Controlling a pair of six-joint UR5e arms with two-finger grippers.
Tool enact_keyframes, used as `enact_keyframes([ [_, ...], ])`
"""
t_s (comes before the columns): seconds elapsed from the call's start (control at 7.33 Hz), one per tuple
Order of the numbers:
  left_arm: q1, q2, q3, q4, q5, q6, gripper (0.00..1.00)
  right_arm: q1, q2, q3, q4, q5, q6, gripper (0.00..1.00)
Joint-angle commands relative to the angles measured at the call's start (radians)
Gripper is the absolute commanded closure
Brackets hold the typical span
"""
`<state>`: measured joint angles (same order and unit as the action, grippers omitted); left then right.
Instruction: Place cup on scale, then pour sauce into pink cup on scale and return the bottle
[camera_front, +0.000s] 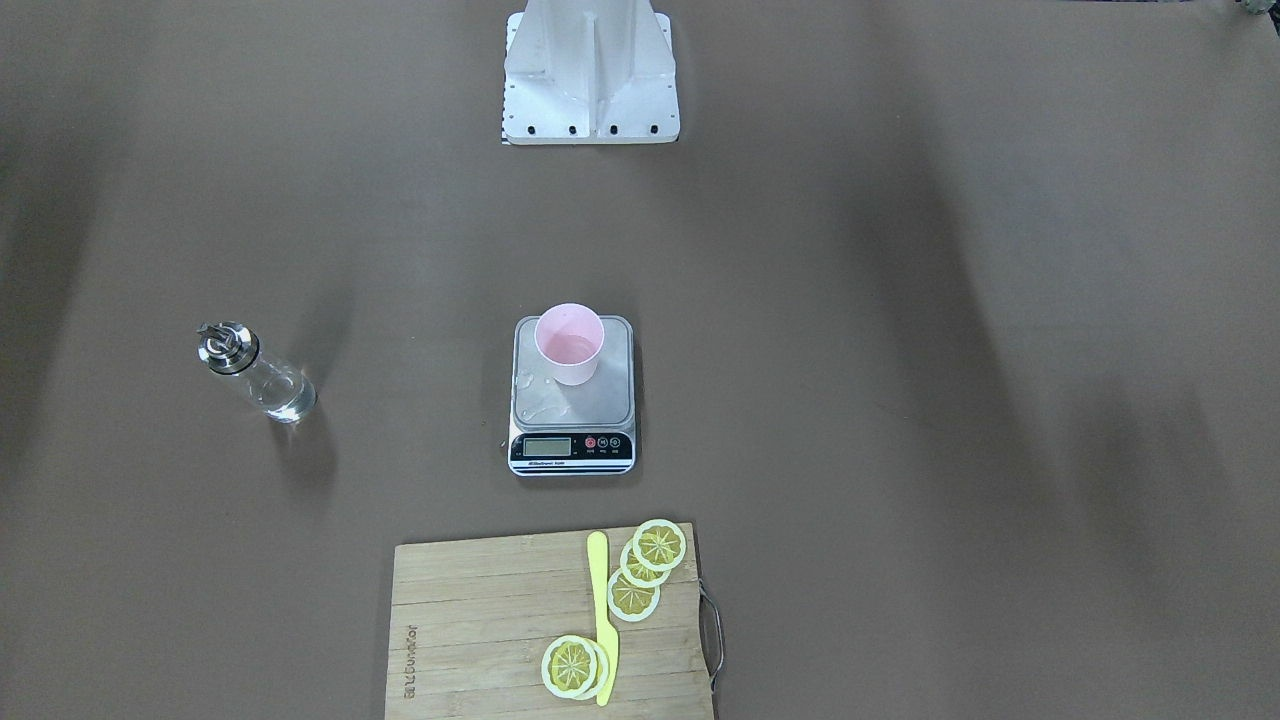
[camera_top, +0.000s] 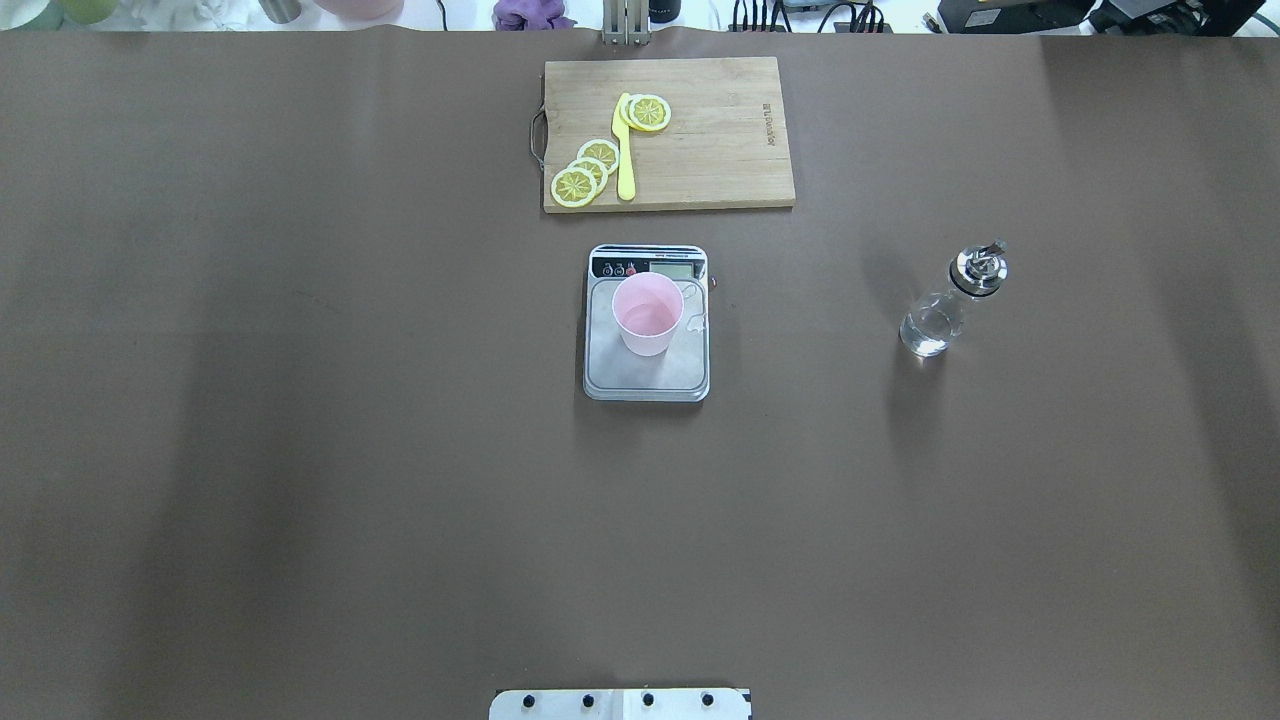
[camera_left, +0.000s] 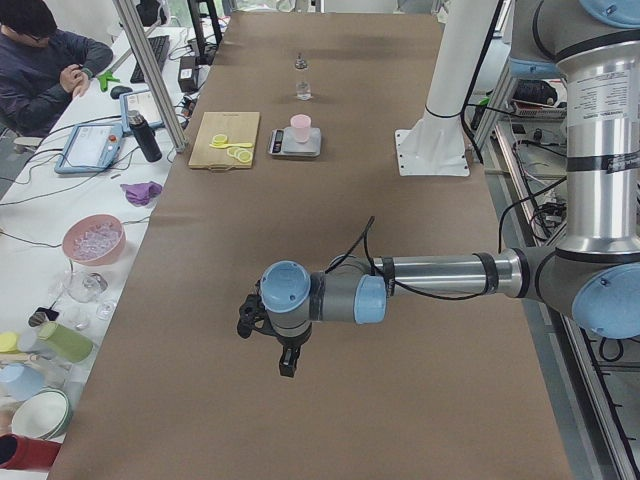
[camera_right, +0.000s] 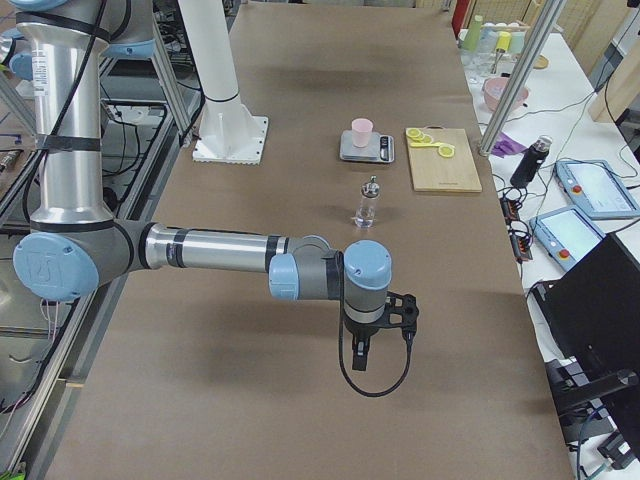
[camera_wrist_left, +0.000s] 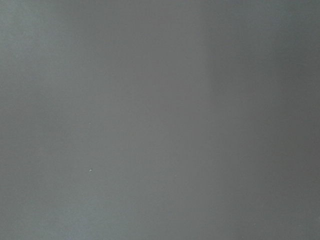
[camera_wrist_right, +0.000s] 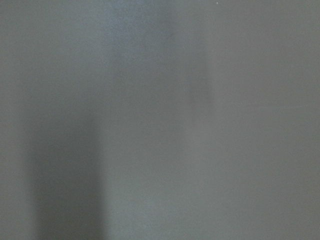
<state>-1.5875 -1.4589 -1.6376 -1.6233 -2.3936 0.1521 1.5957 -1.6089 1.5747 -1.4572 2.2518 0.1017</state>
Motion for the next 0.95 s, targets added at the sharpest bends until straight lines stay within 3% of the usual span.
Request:
enact_keyframes([
  [0.0, -0.002, -0.005, -0.053, 0.098, -0.001, 0.007, 0.01, -0.007, -0.005, -0.015, 0.037, 0.0, 0.001, 0.0],
  [0.41, -0.003, -0.011, -0.056, 0.152, 0.027, 0.096, 0.01, -0.007, -0.022, -0.036, 0.118, 0.014, -0.007, 0.0],
  [0.55, -0.002, -0.008, -0.056, 0.151, 0.027, 0.098, 0.01, -0.007, -0.048, -0.041, 0.124, 0.063, -0.016, 0.0],
  [0.82, -0.002, -0.006, -0.056, 0.149, 0.028, 0.098, 0.01, -0.007, -0.055, -0.03, 0.126, 0.071, -0.02, 0.0],
])
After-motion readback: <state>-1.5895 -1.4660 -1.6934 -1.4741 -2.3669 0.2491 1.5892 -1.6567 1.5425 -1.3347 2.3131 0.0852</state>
